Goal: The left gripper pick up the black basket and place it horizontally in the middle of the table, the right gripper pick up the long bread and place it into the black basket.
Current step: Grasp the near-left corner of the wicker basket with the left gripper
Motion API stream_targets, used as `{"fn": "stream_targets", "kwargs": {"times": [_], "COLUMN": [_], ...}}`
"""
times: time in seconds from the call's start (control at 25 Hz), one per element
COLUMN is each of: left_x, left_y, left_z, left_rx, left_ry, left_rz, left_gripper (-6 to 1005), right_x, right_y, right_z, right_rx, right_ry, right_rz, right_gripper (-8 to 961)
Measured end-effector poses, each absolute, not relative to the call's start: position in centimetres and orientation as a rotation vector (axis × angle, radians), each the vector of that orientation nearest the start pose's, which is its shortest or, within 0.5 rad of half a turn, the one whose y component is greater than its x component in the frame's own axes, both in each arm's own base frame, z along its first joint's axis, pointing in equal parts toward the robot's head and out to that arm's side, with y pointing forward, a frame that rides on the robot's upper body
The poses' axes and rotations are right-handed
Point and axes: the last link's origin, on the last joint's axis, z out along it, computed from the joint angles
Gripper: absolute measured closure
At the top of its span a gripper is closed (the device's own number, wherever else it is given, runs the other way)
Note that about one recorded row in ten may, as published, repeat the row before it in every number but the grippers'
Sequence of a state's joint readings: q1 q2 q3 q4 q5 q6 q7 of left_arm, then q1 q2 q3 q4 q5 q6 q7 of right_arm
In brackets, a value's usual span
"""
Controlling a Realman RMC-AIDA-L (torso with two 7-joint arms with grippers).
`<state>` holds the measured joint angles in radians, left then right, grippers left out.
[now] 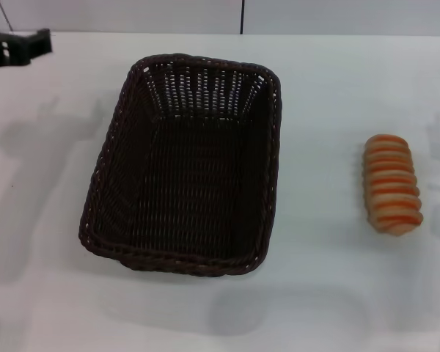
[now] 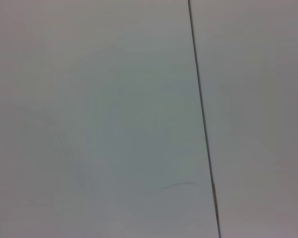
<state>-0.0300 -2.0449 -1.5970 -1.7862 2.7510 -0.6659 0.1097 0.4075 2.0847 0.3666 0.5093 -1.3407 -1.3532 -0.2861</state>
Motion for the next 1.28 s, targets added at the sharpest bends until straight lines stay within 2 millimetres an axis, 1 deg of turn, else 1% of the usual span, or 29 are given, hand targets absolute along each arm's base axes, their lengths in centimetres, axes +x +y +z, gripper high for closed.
{"fn": "stream_targets", "kwargs": {"times": [0.04, 0.12, 0.32, 0.36, 0.52, 0.56, 0.76, 0.8, 1.28], "left_x": [-21.6, -20.8, -20.4, -19.8, -19.4, -19.1, -18.9, -18.8, -20.1], "left_y": [34.1, 33.1, 32.6, 32.0, 31.4, 31.1, 30.8, 30.7, 31.3], "left_z": [9.6, 8.7, 8.3, 7.9, 7.4, 7.0, 6.6, 6.2, 4.2], "left_rx": [-1.752, -1.866, -1.905, -1.946, -1.990, -2.020, -2.047, -2.062, -2.102], "left_ry": [-0.872, -0.958, -0.982, -1.013, -1.049, -1.073, -1.100, -1.126, -1.243], "left_rz": [-0.290, -0.259, -0.251, -0.253, -0.244, -0.235, -0.222, -0.208, -0.095], "left_gripper": [227, 227, 228, 228, 229, 229, 230, 230, 232], "right_x": [30.7, 30.7, 30.8, 30.8, 30.8, 30.8, 30.8, 30.8, 30.8], "right_y": [30.6, 30.6, 30.6, 30.7, 30.7, 30.8, 30.9, 30.9, 31.3], "right_z": [-2.7, -2.6, -2.5, -2.5, -2.4, -2.4, -2.3, -2.3, -2.1], "right_rx": [-1.218, -1.217, -1.216, -1.216, -1.217, -1.218, -1.219, -1.219, -1.224], "right_ry": [0.641, 0.641, 0.637, 0.637, 0.633, 0.632, 0.626, 0.623, 0.609], "right_rz": [0.660, 0.659, 0.655, 0.655, 0.656, 0.656, 0.653, 0.652, 0.650], "right_gripper": [129, 130, 130, 130, 130, 130, 130, 130, 130]}}
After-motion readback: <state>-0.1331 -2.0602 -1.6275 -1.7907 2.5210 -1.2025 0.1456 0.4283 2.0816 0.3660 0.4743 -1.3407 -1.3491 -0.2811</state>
